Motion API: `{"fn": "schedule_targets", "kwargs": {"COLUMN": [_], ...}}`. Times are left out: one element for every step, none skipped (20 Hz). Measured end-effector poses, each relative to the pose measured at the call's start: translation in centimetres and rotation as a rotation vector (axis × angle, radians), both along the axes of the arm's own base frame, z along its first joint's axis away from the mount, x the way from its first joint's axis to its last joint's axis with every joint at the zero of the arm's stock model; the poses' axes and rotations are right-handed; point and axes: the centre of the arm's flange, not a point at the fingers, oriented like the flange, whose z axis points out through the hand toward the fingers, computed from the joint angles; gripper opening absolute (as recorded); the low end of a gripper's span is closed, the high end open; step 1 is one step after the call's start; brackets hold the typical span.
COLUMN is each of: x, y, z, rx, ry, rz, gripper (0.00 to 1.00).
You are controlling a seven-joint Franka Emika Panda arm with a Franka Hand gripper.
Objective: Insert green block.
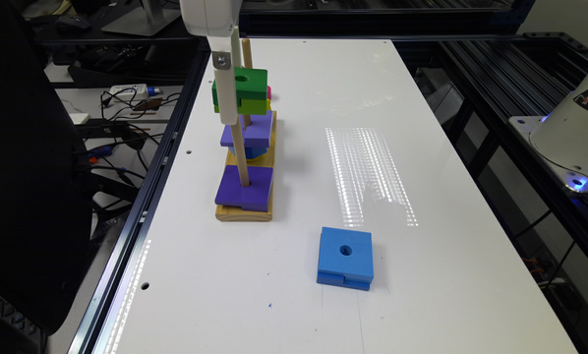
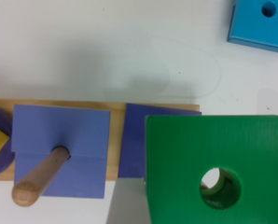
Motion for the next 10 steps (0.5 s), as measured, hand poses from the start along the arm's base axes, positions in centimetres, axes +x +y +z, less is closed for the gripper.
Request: {"fn": "schedule_targets", "kwargs": {"x": [0.0, 0.0, 0.0, 0.01, 0.02, 0.04, 0.05, 0.06, 0.08, 0.1], "y": [0.0, 0.0, 0.0, 0.0, 0.01, 0.02, 0.02, 0.02, 0.02, 0.01], "z": [0.0, 0.0, 0.0, 0.0, 0.0, 0.0, 0.0, 0.0, 0.0, 0.0], "rx": [0.0, 0.0, 0.0, 0.0, 0.0, 0.001, 0.001, 0.001, 0.001, 0.002], "ry": [0.0, 0.0, 0.0, -0.001, -0.002, -0.003, -0.004, -0.005, -0.006, -0.007], "rz": [0.0, 0.0, 0.0, 0.0, 0.0, 0.0, 0.0, 0.0, 0.0, 0.0], "gripper": [0.0, 0.0, 0.0, 0.0, 0.0, 0.0, 0.0, 0.0, 0.0, 0.0]}}
